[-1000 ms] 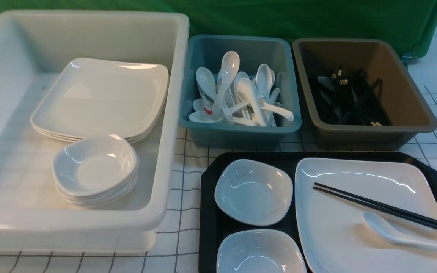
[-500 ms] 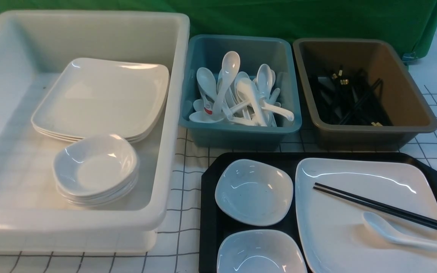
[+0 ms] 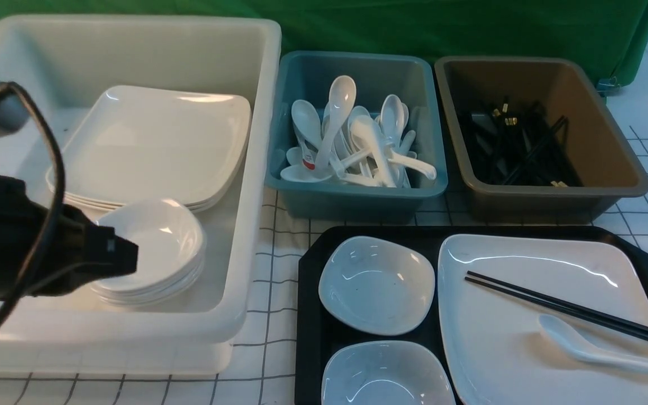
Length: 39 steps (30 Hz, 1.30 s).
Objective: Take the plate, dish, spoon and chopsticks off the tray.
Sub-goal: Use the right arm to grab a soup spoon from the plate
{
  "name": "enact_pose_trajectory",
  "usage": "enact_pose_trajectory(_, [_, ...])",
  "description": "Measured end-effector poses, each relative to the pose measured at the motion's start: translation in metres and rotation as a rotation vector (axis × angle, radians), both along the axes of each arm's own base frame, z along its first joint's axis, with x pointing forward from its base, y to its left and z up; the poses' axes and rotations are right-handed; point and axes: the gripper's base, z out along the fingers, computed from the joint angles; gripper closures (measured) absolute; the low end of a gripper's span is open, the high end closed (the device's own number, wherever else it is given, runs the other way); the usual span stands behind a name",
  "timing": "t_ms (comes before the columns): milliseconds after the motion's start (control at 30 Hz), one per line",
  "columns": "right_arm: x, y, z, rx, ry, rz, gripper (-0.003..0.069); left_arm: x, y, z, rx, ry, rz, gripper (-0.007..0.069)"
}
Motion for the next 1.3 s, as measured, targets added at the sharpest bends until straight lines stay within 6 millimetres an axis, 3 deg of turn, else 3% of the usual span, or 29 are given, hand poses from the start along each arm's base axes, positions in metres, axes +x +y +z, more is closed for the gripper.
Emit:
enact_pose_trajectory(67, [0.028,0.011,-0.004,-0.183,0.202,0.082,0.0662,0.005,-0.019,-0.005,0.019,0.016,-0.101,0.0636])
enact_pose_trajectory(133, [0.035,0.013,-0.005,-0.226,0.251,0.106,0.0662,0.006,-0.025,-0.005,0.028,0.013,-0.135,0.0636])
enact_pose_trajectory(200, [0.057,0.022,-0.014,-0.339,0.386,0.185,0.0662,0.007,-0.049,-0.002,0.056,0.007,-0.25,0.0636])
enact_pose_trajectory(367, [0.096,0.031,-0.038,-0.434,0.494,0.248,0.0659,0.003,-0.108,0.004,0.079,-0.014,-0.482,0.0636])
enact_pose_trajectory(433, [0.104,0.028,-0.044,-0.438,0.51,0.235,0.065,0.002,-0.12,0.005,0.08,-0.015,-0.522,0.0636])
enact_pose_trajectory(500, [0.121,0.017,-0.062,-0.445,0.575,0.193,0.0577,0.001,-0.149,0.006,0.083,-0.015,-0.614,0.0636])
enact_pose_trajectory(533, [0.122,0.016,-0.063,-0.445,0.578,0.19,0.0569,0.0,-0.15,0.006,0.083,-0.015,-0.619,0.0636])
enact_pose_trajectory(633, [0.137,0.003,-0.083,-0.452,0.643,0.161,0.0416,0.003,-0.173,0.006,0.085,-0.023,-0.675,0.0636])
enact_pose_trajectory(800, [0.151,0.001,-0.106,-0.49,0.684,0.232,0.0298,0.013,-0.185,0.001,0.088,-0.027,-0.687,0.0636])
enact_pose_trajectory(1300, [0.17,0.005,-0.147,-0.539,0.711,0.359,0.0286,0.017,-0.187,-0.002,0.104,-0.041,-0.688,0.0631])
